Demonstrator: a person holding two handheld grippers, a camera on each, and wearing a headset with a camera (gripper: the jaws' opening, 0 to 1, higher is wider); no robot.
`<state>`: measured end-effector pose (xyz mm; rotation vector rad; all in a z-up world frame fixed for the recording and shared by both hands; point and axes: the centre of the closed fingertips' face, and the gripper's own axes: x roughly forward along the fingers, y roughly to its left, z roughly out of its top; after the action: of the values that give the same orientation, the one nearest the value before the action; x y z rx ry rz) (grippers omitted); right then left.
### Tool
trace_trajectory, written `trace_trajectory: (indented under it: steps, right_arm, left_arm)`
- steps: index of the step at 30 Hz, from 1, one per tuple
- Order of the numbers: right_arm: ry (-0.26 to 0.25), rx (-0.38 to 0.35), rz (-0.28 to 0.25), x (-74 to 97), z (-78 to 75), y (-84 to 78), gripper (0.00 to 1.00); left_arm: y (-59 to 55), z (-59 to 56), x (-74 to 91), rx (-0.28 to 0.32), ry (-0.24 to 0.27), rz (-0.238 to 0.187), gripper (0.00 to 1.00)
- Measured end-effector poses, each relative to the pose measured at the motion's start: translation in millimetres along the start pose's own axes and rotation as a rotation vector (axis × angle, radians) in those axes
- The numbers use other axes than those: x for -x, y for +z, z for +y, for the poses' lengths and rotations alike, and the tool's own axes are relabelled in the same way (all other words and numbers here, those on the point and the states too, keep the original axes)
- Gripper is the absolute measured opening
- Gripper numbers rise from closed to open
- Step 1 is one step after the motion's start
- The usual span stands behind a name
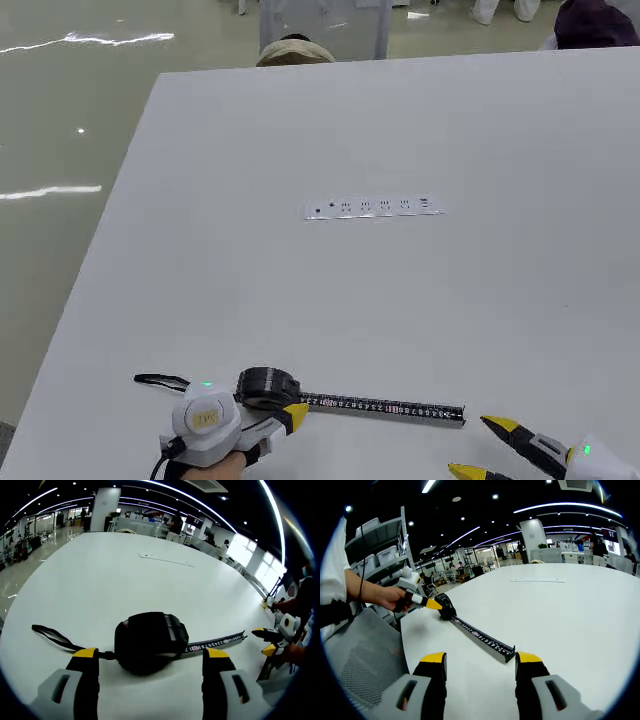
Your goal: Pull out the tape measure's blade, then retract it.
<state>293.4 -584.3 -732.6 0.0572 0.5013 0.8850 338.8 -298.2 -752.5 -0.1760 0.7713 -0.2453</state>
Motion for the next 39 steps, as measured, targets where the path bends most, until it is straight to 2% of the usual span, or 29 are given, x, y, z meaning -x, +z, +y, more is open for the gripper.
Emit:
trace_trajectory:
  steps: [20, 39]
  right_arm:
    - [0.024, 0.013, 0.017, -8.7, -11.9, 3.4, 0.54]
    - [0.065, 0.018, 0.040, -17.9, -16.7, 0.5, 0.53]
  left_arm:
    - [0.2, -1.6, -11.1, 0.005, 0.012, 0.007, 0.83]
    - [1.6, 2.6, -18.2, 0.022, 0.038, 0.009, 0.83]
